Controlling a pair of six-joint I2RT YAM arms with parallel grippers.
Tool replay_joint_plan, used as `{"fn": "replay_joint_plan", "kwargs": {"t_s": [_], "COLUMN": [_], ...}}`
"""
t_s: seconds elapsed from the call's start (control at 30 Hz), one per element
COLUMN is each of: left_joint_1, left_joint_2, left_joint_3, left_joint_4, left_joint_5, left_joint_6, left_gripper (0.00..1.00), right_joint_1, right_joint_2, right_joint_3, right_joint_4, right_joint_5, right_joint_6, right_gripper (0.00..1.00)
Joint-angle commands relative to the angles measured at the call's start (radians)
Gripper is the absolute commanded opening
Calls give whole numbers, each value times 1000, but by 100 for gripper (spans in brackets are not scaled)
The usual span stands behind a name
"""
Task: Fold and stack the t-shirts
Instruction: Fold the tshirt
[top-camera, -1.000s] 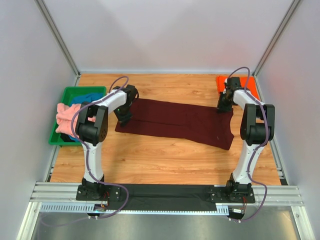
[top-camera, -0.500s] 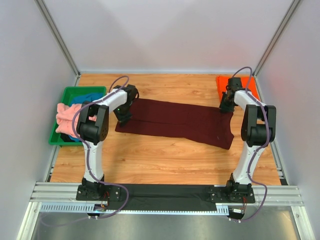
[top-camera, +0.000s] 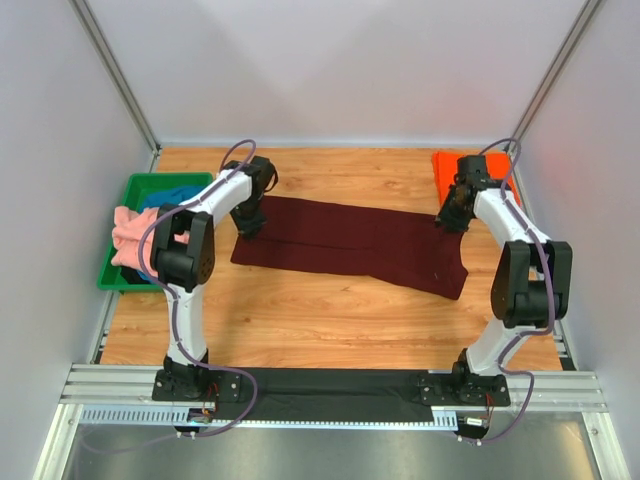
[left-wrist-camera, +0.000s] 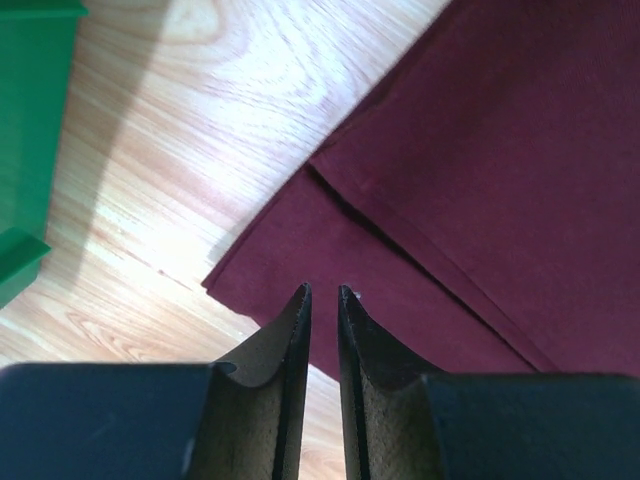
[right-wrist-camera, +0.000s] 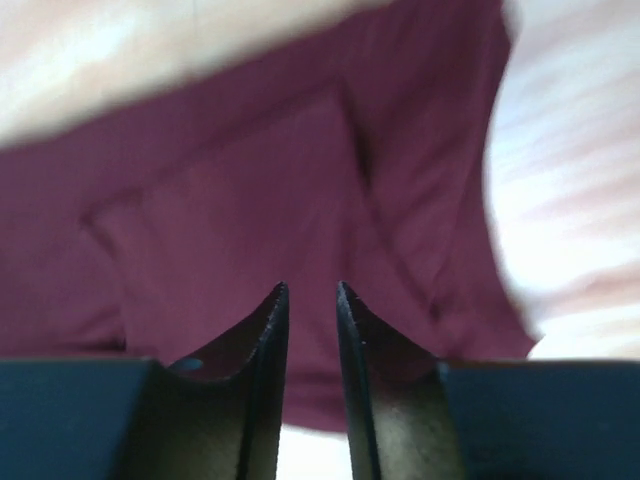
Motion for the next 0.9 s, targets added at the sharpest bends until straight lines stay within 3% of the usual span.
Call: {"fn": "replay_joint_plan", "kwargs": {"t_s": [0.0, 0.3, 0.63, 0.87], "left_joint_1": [-22, -50, -50, -49], "left_joint_2": [-41, -39, 38, 62], "left_joint_3": [18, -63, -56, -27], "left_joint_4": [-13, 7, -81, -113], "left_joint_5": [19, -19, -222, -272], "left_joint_6": [50, 62, 18, 10], "left_gripper": [23, 23, 24, 24], "right_joint_1": [52, 71, 71, 80], "right_joint_2": [-73, -162, -150, -227], "right_joint_3": [-102, -371, -463, -480], "right_joint_4": [-71, -28, -26, 23], "right_joint_5": [-95, -47, 247, 200], "right_joint_6": [93, 249, 258, 198], "right_gripper": [26, 25, 26, 28]}}
